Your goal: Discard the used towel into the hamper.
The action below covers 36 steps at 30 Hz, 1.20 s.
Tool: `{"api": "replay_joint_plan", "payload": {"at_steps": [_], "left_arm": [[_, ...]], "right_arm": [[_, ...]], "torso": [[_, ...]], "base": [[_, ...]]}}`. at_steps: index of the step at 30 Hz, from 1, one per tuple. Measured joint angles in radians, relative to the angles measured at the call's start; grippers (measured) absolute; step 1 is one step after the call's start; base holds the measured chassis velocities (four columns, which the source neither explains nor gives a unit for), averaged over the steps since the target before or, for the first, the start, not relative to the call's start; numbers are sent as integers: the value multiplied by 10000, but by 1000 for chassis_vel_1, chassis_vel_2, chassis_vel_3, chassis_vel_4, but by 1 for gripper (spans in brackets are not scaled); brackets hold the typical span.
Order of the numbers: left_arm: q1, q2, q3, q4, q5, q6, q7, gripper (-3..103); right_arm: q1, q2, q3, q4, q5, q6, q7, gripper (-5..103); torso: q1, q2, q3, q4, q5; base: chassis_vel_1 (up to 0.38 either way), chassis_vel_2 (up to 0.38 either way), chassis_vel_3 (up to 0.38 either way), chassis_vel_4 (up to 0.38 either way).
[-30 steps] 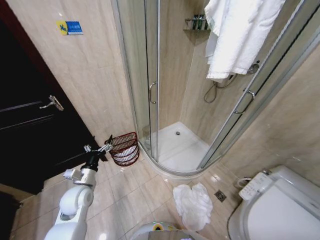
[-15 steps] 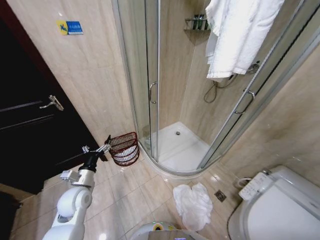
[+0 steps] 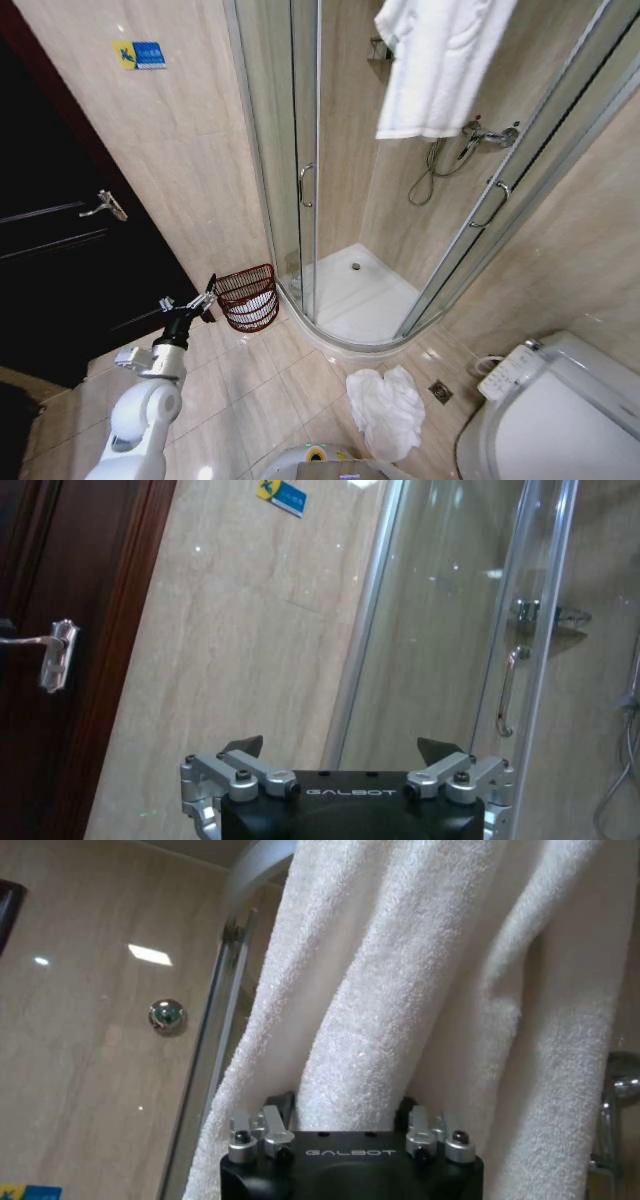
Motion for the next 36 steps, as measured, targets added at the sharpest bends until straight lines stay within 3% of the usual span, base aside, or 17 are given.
{"api": "replay_joint_plan", "payload": {"at_steps": [12, 20, 31, 36], "left_arm": [[366, 130, -113, -163, 5, -263, 4, 100], [269, 11, -163, -238, -47, -261, 3, 100], [324, -11, -135, -358, -97, -237, 7, 100], [379, 49, -169, -234, -169, -323, 29, 100]], "right_arm": [[411, 423, -125, 404, -242, 26, 249, 35], [753, 1161, -123, 1289, -1279, 22, 1563, 10], [1824, 2002, -447, 2375, -1953, -952, 2323, 9], [2649, 2533, -677, 3349, -1970, -1471, 3018, 9]], "torso": [[0, 0, -1, 1, -1], [-1, 0, -2, 0, 1], [-2, 0, -2, 2, -6], [-1, 1, -2, 3, -8]], "base": [[0, 0, 0, 0], [0, 0, 0, 0], [0, 0, 0, 0], [0, 0, 0, 0]]}}
